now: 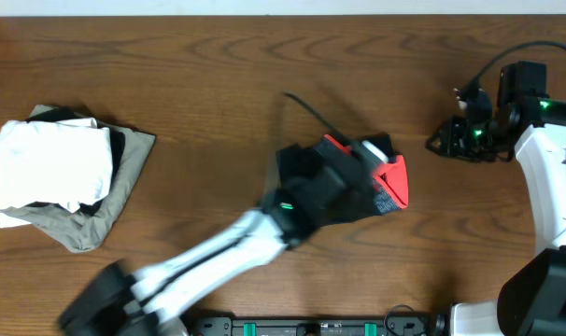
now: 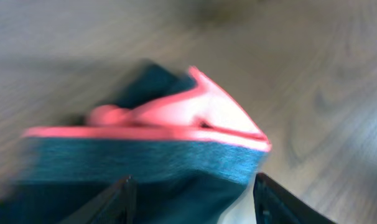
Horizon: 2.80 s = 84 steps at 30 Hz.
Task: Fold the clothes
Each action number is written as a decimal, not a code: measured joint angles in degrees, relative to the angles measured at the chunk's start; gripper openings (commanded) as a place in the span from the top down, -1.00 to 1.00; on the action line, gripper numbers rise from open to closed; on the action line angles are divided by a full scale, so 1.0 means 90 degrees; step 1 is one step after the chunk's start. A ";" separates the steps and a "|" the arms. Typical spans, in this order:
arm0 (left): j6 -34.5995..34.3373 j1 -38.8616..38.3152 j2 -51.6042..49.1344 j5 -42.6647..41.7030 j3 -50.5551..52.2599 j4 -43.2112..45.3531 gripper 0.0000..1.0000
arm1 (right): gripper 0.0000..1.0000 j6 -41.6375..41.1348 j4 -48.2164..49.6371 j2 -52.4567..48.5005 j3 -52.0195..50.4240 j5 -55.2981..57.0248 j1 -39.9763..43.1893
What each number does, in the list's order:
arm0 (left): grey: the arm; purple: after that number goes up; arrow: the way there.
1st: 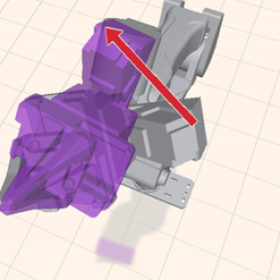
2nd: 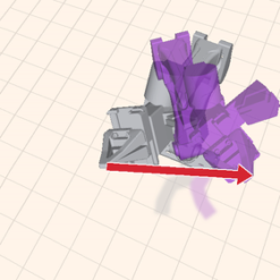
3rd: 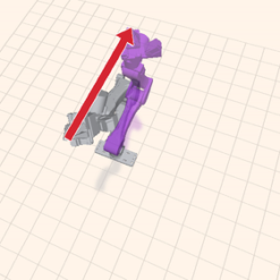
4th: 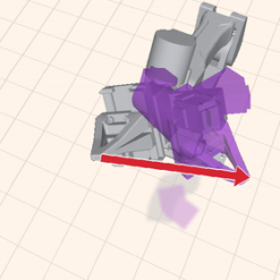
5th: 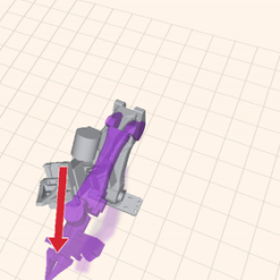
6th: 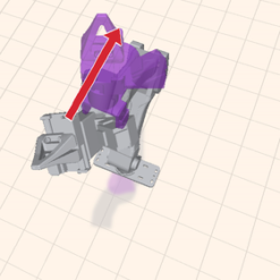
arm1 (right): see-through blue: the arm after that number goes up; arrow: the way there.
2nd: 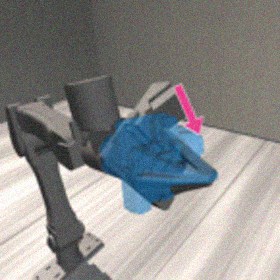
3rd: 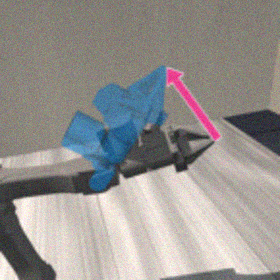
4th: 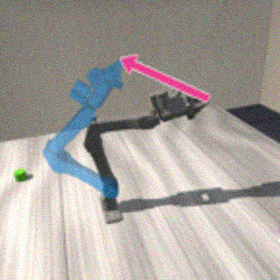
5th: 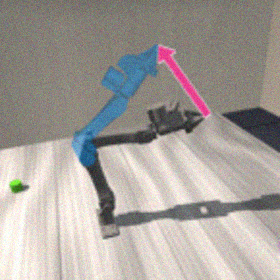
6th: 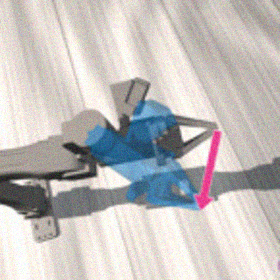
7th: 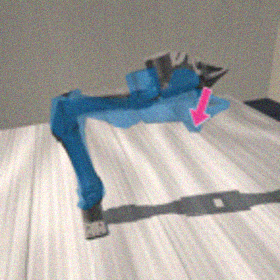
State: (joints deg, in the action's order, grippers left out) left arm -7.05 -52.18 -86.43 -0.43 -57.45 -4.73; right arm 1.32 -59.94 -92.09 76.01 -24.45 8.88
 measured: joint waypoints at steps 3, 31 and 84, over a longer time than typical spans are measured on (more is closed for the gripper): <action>-0.0151 0.0658 0.0954 0.0121 -0.0049 -0.0886 -0.21 | 0.25 0.0374 0.0056 0.0002 0.0000 -0.0342 -0.0301; -0.1200 0.2297 0.1693 0.0236 -0.0095 -0.2817 -0.22 | 0.18 0.0202 0.1282 -0.1732 0.0000 0.0017 -0.2348; -0.1219 0.2297 0.1564 0.0236 -0.0095 -0.2856 -0.24 | 0.67 -0.0665 -0.0765 -0.0136 -0.0170 0.1421 -0.1137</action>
State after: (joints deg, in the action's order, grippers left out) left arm -18.02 -31.51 -72.36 1.69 -58.30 -30.44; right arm -4.67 -66.83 -93.32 74.48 -11.66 -1.34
